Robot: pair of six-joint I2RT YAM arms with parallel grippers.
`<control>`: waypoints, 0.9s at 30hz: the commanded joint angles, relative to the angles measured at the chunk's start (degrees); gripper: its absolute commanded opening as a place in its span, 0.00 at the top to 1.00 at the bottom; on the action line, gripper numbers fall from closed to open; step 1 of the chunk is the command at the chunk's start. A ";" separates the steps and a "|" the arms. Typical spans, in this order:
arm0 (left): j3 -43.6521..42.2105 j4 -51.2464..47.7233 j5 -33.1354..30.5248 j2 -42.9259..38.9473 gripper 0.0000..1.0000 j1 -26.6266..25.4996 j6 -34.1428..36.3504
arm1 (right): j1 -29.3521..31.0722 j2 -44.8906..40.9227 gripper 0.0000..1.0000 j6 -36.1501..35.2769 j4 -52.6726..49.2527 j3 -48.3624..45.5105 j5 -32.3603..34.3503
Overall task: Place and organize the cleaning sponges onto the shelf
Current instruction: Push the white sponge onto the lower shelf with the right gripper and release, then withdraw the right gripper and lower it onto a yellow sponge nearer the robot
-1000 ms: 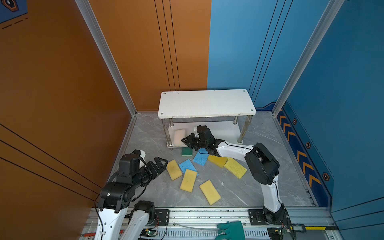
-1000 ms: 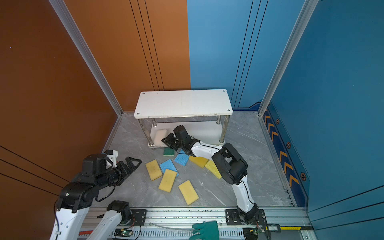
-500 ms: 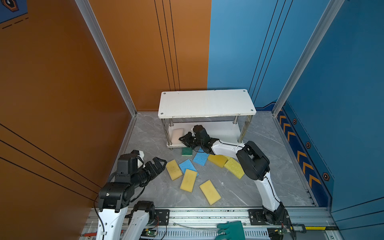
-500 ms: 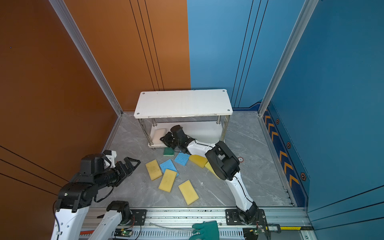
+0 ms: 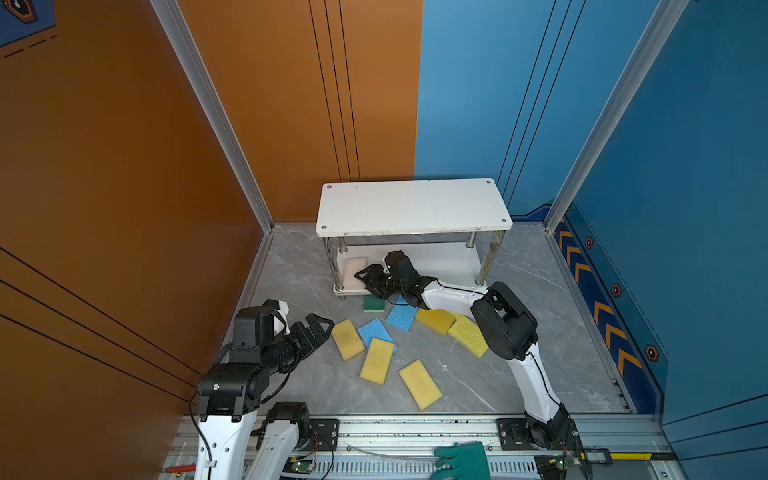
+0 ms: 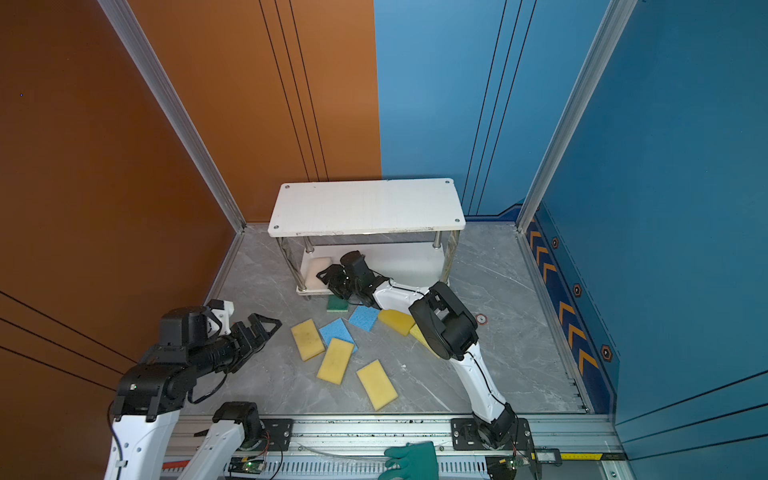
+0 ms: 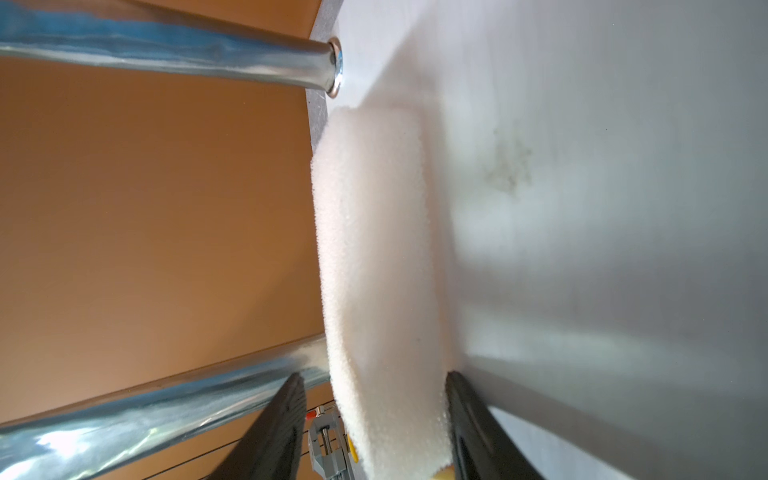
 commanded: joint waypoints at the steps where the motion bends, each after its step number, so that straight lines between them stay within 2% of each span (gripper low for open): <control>1: 0.29 -1.22 1.96 0.12 0.02 0.62 1.19 | -0.22 -1.67 0.42 -2.42 -7.75 0.52 2.56; 9: -0.53 -1.17 2.58 -0.86 0.02 0.79 0.35 | 0.05 -3.97 0.39 -4.99 -13.39 0.09 4.79; 12: -0.84 -1.21 2.75 -1.12 0.02 0.86 -0.03 | -0.04 -5.29 0.35 -6.59 -16.12 0.18 5.75; 16: -0.96 -1.22 3.03 -1.55 0.02 0.97 -0.43 | 0.00 -6.63 0.28 -8.09 -18.26 0.26 5.64; 21: -1.21 -1.22 3.15 -1.82 0.02 1.07 -0.86 | 0.29 -8.27 0.28 -10.30 -19.15 -0.06 4.49; 27: -2.01 -0.65 4.74 -1.30 0.02 1.19 -0.72 | 1.06 -16.52 0.28 -16.90 -24.07 -1.84 4.30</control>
